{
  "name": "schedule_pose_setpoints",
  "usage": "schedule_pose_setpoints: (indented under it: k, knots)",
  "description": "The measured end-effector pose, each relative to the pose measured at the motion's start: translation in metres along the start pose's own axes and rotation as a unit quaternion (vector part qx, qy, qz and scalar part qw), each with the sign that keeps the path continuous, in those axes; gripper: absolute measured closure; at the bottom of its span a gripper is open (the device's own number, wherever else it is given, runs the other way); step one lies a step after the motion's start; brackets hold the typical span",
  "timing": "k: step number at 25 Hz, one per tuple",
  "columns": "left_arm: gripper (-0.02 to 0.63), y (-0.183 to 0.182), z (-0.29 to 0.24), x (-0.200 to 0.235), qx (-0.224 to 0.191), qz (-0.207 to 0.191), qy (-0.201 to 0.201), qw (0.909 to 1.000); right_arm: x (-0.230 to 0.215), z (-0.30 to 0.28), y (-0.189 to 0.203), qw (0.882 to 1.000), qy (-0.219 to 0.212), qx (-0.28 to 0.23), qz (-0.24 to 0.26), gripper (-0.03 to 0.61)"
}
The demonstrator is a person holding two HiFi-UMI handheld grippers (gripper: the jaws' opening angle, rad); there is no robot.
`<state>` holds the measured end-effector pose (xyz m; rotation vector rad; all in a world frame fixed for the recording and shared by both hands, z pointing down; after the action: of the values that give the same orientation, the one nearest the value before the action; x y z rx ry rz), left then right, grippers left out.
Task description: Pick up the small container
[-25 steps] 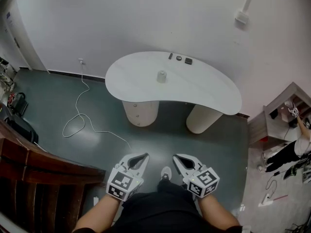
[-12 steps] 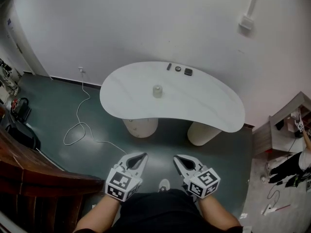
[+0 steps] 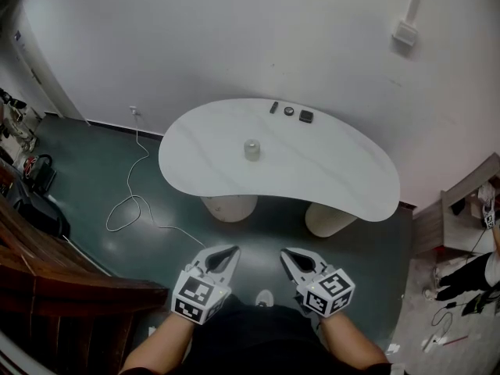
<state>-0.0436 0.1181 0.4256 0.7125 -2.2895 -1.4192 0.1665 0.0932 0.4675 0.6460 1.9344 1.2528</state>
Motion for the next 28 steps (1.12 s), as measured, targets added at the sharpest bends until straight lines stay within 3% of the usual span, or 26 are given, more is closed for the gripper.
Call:
schedule_pose_setpoints:
  k: [13,20,28]
  knots:
    - [0.598,0.002,-0.046,0.049,0.005,0.003,0.019,0.9998,-0.031,-0.032,-0.006,1.000,0.019,0.011,0.009,0.581]
    - [0.598,-0.021,-0.090,0.108,-0.003,-0.006,0.036,0.9993,-0.062,-0.079,-0.029,0.999,0.043,0.030,0.007,0.581]
    - [0.598,-0.056,-0.146,0.200,-0.002,-0.030,0.063,0.9975,-0.100,-0.167,-0.084,0.997,0.064,0.028,0.016,0.581]
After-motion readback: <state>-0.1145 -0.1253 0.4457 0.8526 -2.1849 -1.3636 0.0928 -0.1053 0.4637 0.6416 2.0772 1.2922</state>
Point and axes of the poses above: the fingertips, and each gripper's own axes: z backward along the fingers, x to its left, y out of its underside, the point moved 8 cm from there along z, backward along the fingers
